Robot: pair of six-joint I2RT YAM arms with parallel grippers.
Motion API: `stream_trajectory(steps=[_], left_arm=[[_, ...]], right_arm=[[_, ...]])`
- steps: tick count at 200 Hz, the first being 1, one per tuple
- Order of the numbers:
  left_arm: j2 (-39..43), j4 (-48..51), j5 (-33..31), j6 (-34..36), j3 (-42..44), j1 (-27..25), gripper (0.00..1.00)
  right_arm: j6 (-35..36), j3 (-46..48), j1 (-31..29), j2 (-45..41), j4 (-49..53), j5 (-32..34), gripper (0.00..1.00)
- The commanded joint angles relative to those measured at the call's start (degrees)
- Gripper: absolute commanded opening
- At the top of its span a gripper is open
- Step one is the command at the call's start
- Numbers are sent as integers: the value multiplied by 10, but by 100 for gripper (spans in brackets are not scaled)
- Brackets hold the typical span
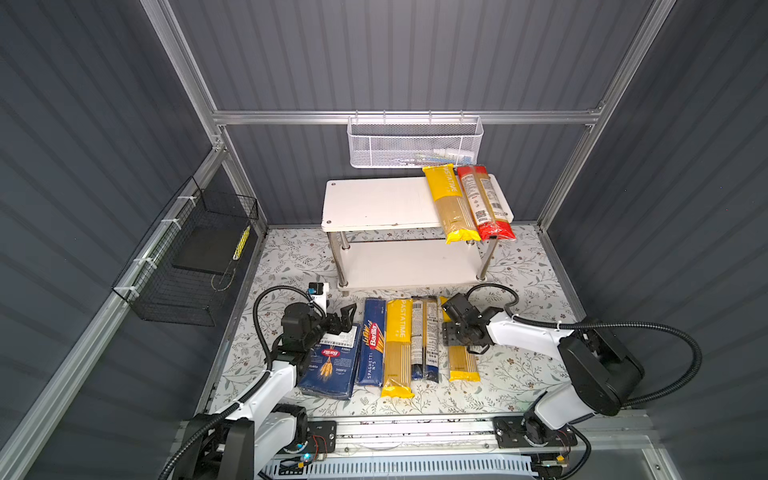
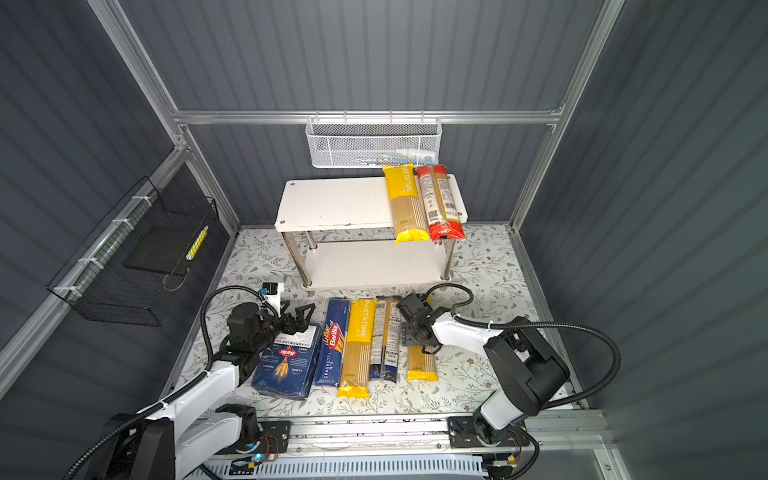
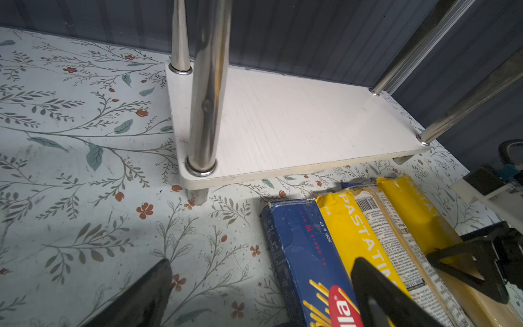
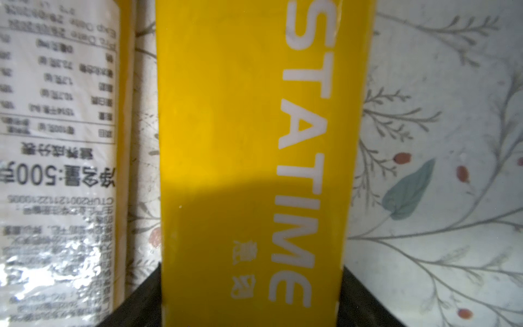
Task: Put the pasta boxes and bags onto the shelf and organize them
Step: 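Lower the right gripper onto the yellow bag's lower end and close, then lift the yellow PASTATIME bag upright off the table with the right gripper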
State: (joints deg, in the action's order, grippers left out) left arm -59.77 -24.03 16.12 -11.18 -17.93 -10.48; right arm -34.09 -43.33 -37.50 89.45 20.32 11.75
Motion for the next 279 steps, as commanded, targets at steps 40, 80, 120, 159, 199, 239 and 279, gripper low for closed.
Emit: stream_trajectory(steps=[40,80,120,159,199,239,279], left_arm=[[4,1,-2,0,-11,-2,100],[4,0,-2,-1,-11,-2,99],[4,1,-3,0,-11,-2,99],[4,1,-3,0,-11,-2,100],[4,1,-2,0,-11,-2,100],[4,1,-2,0,-11,-3,100],[8,-1,0,2,-8,-2,100]], right_arm=[[-20,38,2,19,6,-46,68],[-20,37,2,14,1,-51,63],[-20,38,2,9,1,-51,61],[-22,38,2,-10,9,-48,57],[-27,49,2,-44,-1,-54,50],[-31,58,2,-81,-6,-49,43],[-29,71,2,-126,-15,-41,38]])
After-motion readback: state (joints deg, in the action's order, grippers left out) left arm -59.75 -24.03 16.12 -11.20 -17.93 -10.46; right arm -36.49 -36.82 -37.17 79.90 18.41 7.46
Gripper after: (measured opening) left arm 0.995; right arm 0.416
